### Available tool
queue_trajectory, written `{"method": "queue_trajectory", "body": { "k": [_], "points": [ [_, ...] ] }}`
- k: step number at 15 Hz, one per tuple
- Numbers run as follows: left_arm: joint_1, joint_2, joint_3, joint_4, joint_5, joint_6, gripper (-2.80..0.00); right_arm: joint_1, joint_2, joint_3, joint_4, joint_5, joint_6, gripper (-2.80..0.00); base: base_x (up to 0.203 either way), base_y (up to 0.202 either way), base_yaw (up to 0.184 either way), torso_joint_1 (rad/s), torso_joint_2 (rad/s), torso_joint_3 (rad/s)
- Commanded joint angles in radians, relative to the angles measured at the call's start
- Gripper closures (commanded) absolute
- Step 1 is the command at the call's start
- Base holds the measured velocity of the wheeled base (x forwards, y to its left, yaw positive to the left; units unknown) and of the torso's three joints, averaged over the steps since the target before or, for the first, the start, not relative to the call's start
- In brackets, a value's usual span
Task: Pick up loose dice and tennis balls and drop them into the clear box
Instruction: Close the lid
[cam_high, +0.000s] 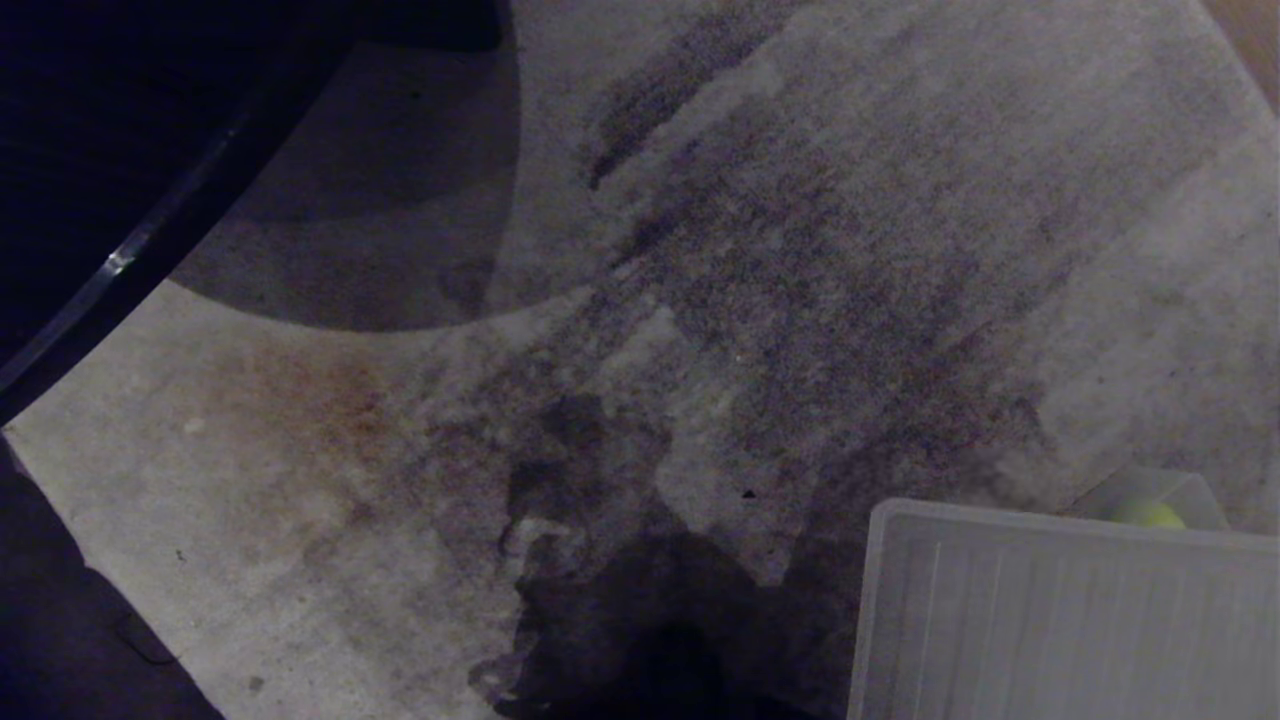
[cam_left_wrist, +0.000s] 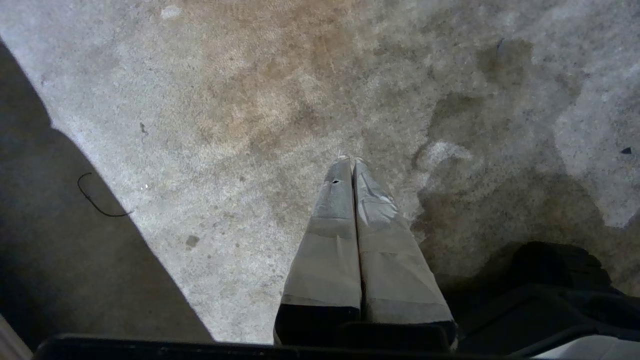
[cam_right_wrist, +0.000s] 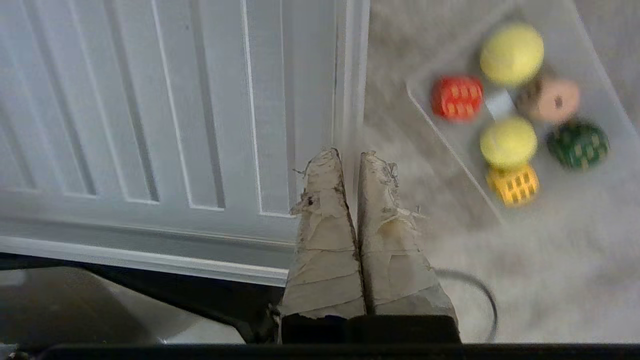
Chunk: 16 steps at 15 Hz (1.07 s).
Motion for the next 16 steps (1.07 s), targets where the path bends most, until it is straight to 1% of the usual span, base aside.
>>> {"method": "queue_trajectory", "body": {
  "k": [1, 16],
  "points": [
    [0.0, 0.002, 0.002, -0.002, 0.001, -0.001, 0.0, 0.004, -0.115, 0.001, 0.004, 0.003, -0.002, 0.0, 0.0, 0.0, 0.0, 0.0, 0.0, 0.0],
    [0.0, 0.002, 0.002, 0.0, 0.001, -0.003, 0.0, 0.004, -0.118, 0.003, -0.003, 0.004, -0.002, 0.0, 0.0, 0.0, 0.0, 0.0, 0.0, 0.0]
  ]
}}
